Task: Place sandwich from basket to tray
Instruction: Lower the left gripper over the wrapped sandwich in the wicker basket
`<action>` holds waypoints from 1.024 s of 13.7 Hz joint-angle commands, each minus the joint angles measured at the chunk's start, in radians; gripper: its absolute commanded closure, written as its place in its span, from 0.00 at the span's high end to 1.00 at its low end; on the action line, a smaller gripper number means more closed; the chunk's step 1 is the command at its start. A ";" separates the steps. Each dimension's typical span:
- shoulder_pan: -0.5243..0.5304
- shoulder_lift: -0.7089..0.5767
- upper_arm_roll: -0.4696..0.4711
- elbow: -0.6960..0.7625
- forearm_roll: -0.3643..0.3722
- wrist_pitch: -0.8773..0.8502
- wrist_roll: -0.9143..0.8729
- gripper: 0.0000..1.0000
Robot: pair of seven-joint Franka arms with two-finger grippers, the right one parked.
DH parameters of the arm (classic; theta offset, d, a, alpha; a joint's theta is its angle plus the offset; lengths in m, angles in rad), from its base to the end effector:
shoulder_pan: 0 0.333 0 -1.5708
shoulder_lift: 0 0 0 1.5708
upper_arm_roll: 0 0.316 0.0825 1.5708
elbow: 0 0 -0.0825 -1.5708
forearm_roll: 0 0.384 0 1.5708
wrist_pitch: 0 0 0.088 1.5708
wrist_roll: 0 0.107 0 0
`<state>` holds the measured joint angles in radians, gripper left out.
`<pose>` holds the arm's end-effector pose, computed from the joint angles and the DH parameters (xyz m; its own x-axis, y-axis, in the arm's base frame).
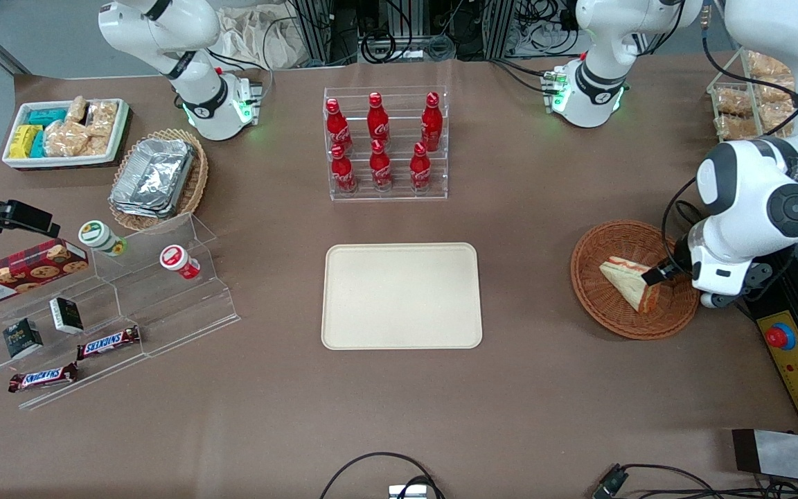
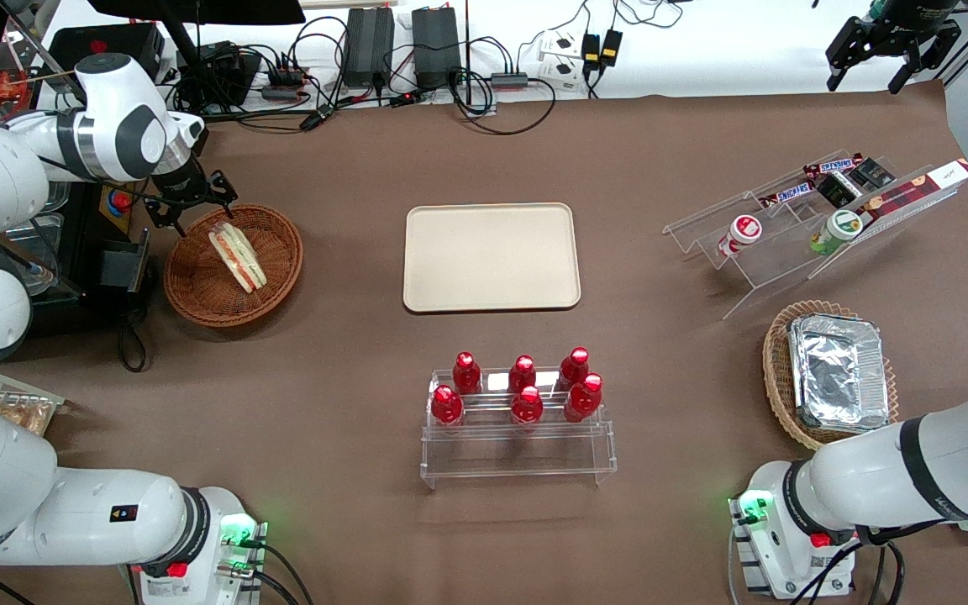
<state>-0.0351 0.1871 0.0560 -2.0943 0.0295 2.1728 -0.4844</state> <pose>0.5605 0.0124 0.3245 0.8794 0.4692 -0.0807 0.4635 -0.8825 -0.0795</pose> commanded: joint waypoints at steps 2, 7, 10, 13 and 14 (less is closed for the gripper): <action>0.003 -0.017 -0.002 -0.090 0.007 0.132 0.075 1.00; 0.004 0.026 0.007 -0.110 0.001 0.205 0.075 1.00; 0.004 0.057 0.019 -0.110 -0.005 0.225 0.075 1.00; 0.004 0.072 0.019 -0.110 -0.017 0.234 0.075 1.00; 0.004 0.077 0.019 -0.110 -0.048 0.234 0.075 1.00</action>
<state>-0.0345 0.2589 0.0759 -2.1941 0.0157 2.3833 -0.4213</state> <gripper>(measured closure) 0.000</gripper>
